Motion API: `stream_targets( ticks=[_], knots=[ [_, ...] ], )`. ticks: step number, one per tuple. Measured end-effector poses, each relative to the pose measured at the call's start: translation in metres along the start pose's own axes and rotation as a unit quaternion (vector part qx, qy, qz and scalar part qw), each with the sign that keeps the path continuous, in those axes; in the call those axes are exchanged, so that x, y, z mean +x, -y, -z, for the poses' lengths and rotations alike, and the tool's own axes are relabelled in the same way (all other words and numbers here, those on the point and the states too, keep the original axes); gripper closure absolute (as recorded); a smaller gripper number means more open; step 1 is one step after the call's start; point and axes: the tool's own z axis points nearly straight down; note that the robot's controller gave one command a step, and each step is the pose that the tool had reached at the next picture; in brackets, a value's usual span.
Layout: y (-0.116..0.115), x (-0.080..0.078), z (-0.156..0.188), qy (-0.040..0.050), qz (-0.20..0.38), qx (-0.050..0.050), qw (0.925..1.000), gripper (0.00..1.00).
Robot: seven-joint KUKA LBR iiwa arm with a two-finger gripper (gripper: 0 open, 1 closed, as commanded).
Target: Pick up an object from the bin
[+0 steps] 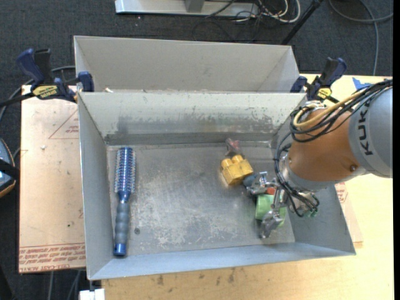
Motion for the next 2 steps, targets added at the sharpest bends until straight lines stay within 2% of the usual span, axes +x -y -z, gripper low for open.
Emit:
stream_targets(
  ticks=[1,2],
  knots=[
    [0.0456,0.0003,0.0,0.0017,0.113,0.001,0.9936,0.0],
    [0.0452,-0.0006,0.0014,0.0022,0.113,0.001,0.9936,1.0]
  ],
)
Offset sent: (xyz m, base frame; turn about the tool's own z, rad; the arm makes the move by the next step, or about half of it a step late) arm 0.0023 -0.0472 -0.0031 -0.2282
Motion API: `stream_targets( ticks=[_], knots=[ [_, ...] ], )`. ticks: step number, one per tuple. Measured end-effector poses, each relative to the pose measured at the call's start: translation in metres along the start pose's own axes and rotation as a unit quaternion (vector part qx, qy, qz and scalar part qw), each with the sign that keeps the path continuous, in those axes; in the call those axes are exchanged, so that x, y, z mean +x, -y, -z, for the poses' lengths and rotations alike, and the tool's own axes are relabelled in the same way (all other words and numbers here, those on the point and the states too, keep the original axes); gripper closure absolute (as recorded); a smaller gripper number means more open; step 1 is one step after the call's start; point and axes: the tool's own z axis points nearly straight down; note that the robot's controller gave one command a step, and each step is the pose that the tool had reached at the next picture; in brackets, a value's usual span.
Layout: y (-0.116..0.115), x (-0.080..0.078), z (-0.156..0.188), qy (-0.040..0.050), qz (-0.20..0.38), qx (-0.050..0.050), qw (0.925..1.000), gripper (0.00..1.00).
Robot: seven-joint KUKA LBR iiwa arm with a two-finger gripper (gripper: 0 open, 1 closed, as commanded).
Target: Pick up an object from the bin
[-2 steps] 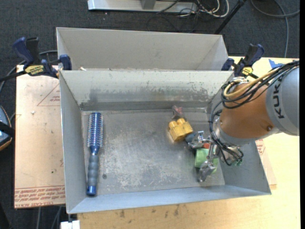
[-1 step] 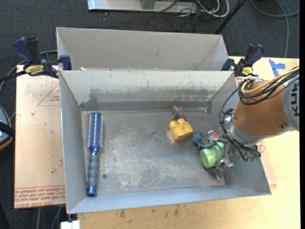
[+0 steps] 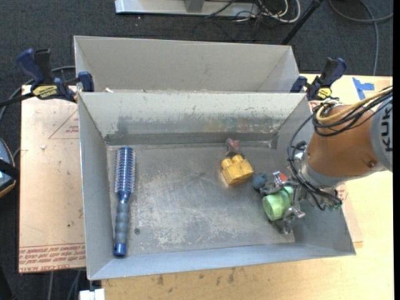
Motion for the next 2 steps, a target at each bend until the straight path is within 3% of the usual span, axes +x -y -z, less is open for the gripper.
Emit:
stream_targets(
  ticks=[1,2],
  knots=[
    [-0.014,-0.011,0.124,-0.0005,0.033,0.002,0.9995,1.0],
    [-0.019,-0.114,0.21,0.0001,0.141,0.001,0.99,1.0]
  ],
)
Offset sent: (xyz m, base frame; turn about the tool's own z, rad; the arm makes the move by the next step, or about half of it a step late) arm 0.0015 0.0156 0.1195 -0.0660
